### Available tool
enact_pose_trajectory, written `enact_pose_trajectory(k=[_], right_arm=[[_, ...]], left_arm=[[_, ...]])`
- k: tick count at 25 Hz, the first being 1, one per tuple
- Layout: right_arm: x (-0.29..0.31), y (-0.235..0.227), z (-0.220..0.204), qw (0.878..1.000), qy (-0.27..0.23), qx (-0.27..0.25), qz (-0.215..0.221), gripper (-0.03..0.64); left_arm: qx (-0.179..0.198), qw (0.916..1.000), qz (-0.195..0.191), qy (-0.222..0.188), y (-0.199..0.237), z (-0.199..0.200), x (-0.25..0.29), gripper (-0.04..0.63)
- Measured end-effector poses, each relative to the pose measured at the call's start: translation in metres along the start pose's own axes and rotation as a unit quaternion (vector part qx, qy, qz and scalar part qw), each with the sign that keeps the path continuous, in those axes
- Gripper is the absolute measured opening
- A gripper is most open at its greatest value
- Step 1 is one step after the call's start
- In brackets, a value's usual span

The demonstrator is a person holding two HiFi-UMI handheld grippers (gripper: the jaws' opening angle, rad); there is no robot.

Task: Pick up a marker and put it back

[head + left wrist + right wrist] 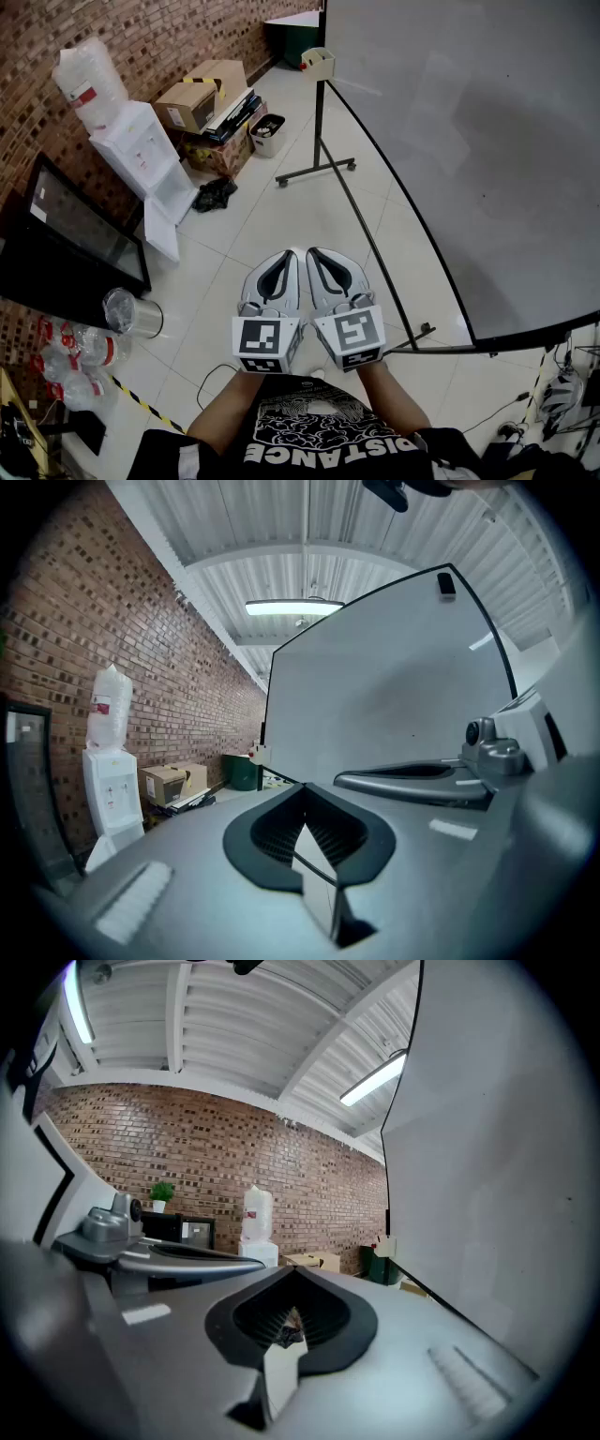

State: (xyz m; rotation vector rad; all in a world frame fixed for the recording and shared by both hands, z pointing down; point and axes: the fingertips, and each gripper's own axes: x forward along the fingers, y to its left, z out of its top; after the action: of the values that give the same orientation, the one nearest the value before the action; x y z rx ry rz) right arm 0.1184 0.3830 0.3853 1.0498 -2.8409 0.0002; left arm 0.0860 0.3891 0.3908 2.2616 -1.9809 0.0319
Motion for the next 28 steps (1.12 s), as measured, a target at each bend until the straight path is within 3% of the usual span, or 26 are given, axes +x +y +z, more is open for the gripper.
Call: enact_pose_trajectory(k=[9, 28], right_arm=[[0.053, -0.029, 0.002, 1.000, -0.003, -0.003, -0.014, 0.000], [0.242, -0.104, 0.014, 0.997, 0.025, -0.005, -0.069, 0.000]], left_arm=[[-0.003, 0.9999, -0.011, -0.004, 0.028, 0.002, 0.055, 0.006], [-0.012, 0.9976, -0.068, 0.009, 0.147, 0.033, 0.227, 0.006]])
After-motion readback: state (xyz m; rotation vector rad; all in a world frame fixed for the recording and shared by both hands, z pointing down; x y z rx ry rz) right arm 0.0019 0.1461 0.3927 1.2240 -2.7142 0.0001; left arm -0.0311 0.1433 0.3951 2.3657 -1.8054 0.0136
